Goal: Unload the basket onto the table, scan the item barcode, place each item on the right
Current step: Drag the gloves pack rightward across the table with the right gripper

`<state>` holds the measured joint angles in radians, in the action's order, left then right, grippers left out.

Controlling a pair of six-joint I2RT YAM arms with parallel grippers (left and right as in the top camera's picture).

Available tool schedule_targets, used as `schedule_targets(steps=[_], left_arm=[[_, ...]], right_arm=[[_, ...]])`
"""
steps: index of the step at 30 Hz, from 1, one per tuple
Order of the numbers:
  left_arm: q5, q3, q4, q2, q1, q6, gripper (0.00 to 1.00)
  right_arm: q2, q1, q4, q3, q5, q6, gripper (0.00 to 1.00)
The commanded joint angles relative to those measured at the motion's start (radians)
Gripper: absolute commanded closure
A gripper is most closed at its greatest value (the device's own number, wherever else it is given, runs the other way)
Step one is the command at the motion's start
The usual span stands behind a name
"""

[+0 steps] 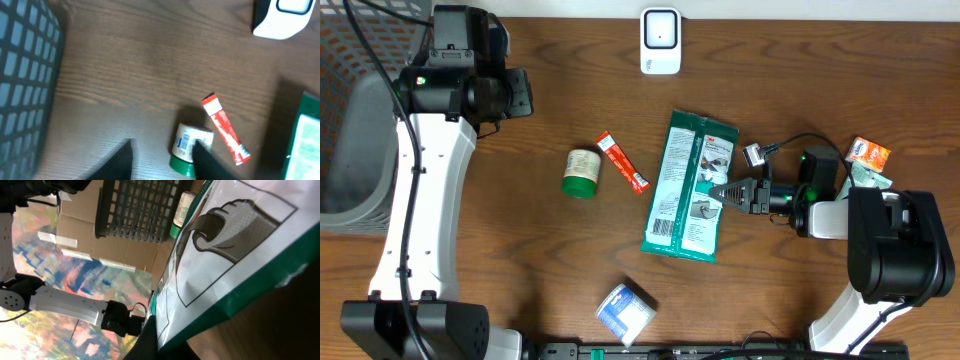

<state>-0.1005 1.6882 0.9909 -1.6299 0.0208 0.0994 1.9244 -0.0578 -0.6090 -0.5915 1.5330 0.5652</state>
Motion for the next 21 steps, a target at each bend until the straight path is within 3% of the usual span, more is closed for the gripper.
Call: schedule_targets(steps=[1, 6, 14, 16, 20, 21], left_arm=[[-0.004, -0.002, 0.003, -0.013, -0.003, -0.009, 0.82], [0.011, -0.002, 0.003, -0.013, -0.003, -0.009, 0.93], [0.067, -0.002, 0.003, -0.013, -0.003, -0.008, 0.92], [0.067, -0.002, 0.003, -0.013, -0.003, -0.008, 0.78], [0.067, -0.002, 0.003, -0.013, -0.003, -0.009, 0.76], [0.067, -0.002, 0.003, -0.013, -0.003, -0.009, 0.69]], right_arm=[[0.013, -0.005, -0.001, 0.006, 0.028, -0.024, 0.99], [0.013, -0.005, -0.001, 0.006, 0.028, -0.031, 0.99], [0.013, -0.005, -0.001, 0.006, 0.022, 0.003, 0.99], [0.013, -0.005, -0.003, 0.006, 0.006, 0.026, 0.99], [0.013, -0.005, -0.074, 0.006, 0.006, 0.085, 0.99], [0.013, -0.005, -0.107, 0.006, 0.006, 0.117, 0.99]])
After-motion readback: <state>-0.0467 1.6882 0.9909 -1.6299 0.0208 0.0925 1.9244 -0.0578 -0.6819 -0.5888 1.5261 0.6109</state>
